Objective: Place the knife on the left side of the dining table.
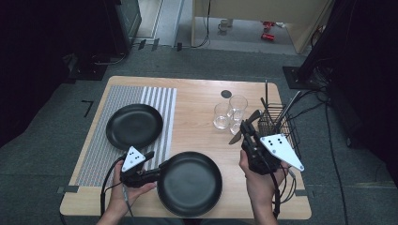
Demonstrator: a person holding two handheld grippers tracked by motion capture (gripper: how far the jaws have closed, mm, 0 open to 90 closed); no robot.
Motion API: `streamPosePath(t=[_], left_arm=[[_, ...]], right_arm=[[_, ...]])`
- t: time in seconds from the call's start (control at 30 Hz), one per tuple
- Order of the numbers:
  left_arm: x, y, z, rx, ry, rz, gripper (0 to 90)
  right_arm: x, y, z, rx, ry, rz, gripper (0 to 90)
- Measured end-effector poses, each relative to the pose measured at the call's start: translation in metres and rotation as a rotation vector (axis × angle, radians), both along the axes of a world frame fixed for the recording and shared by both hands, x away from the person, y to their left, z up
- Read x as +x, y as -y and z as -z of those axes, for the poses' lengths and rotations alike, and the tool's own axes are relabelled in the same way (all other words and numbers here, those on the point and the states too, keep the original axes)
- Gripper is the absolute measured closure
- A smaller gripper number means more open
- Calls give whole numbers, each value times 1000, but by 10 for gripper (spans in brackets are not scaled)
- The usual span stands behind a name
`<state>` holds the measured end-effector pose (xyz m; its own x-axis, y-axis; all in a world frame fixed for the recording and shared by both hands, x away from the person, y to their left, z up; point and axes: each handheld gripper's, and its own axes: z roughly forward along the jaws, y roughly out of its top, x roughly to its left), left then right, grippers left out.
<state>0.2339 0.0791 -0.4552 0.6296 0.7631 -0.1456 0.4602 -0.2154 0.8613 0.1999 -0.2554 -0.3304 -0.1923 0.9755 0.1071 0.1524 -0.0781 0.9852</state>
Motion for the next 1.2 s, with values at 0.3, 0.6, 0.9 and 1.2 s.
streamPosePath(t=[0.3, 0.6, 0.9, 1.2], left_arm=[[6, 15, -4, -19, 11, 41, 458], [12, 33, -5, -26, 10, 85, 454], [15, 49, -8, -39, 25, 94, 435], [22, 67, -14, -45, 50, 110, 440]], right_arm=[[4, -11, 4, -2, -14, -32, 843], [7, -25, 6, 4, -20, -70, 843], [8, -36, 4, 11, -22, -99, 843], [8, -48, 5, 10, -26, -129, 843]])
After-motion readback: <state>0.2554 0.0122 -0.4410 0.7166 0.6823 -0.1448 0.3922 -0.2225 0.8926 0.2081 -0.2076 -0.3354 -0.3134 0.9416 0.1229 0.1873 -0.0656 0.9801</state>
